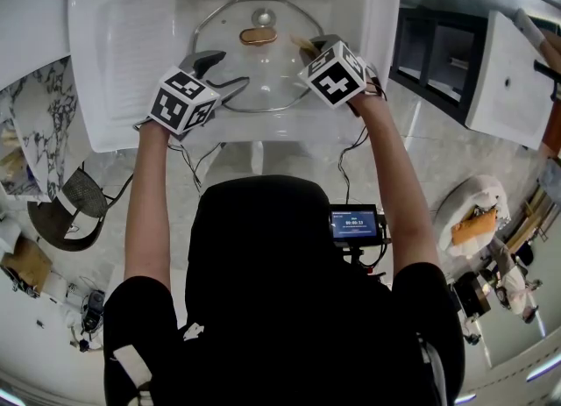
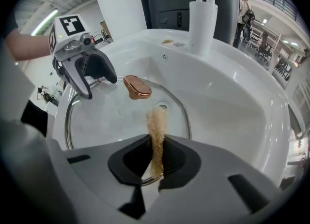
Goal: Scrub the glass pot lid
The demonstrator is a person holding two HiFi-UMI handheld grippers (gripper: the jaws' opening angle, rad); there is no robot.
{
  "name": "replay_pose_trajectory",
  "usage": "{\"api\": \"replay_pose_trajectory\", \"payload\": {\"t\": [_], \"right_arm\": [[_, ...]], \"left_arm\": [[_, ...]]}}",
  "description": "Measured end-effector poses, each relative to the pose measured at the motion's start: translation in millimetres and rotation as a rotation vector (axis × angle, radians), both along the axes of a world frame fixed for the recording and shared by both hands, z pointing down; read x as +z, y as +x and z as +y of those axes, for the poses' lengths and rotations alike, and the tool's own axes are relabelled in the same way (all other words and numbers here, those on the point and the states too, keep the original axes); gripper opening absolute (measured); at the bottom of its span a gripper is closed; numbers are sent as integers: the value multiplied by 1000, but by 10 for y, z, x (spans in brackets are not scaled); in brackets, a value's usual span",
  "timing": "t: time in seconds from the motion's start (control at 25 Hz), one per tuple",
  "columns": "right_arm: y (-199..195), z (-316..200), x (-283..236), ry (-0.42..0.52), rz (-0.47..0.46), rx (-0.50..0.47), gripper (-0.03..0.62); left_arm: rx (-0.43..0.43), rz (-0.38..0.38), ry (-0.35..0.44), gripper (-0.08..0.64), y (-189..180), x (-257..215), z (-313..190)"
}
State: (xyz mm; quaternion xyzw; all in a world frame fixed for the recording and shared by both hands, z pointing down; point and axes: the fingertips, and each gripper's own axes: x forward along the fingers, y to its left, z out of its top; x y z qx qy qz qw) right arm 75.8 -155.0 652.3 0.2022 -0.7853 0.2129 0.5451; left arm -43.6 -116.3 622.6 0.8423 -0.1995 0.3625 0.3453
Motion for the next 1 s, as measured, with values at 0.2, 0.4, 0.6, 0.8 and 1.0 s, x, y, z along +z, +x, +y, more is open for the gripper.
{"api": "replay_pose_trajectory", "payload": {"t": [0.2,0.4,0.6,0.8,1.0], "right_arm": [[-44,24,-21,-5,-10,-4,14],[-171,87,-84,-2,-21,-32,14],[-288,166,-140,6,-28,-57,14],[-341,240,-187,7,-31,-56,14],[-400,358,-260,4,-33,-58,14]], "left_arm": [[2,3,0,284,2,8,-8],[1,5,1,284,-1,5,-10],[3,8,4,284,-2,9,-10],[4,10,9,284,-7,6,-13],[-5,4,11,284,-22,-17,-6]]}}
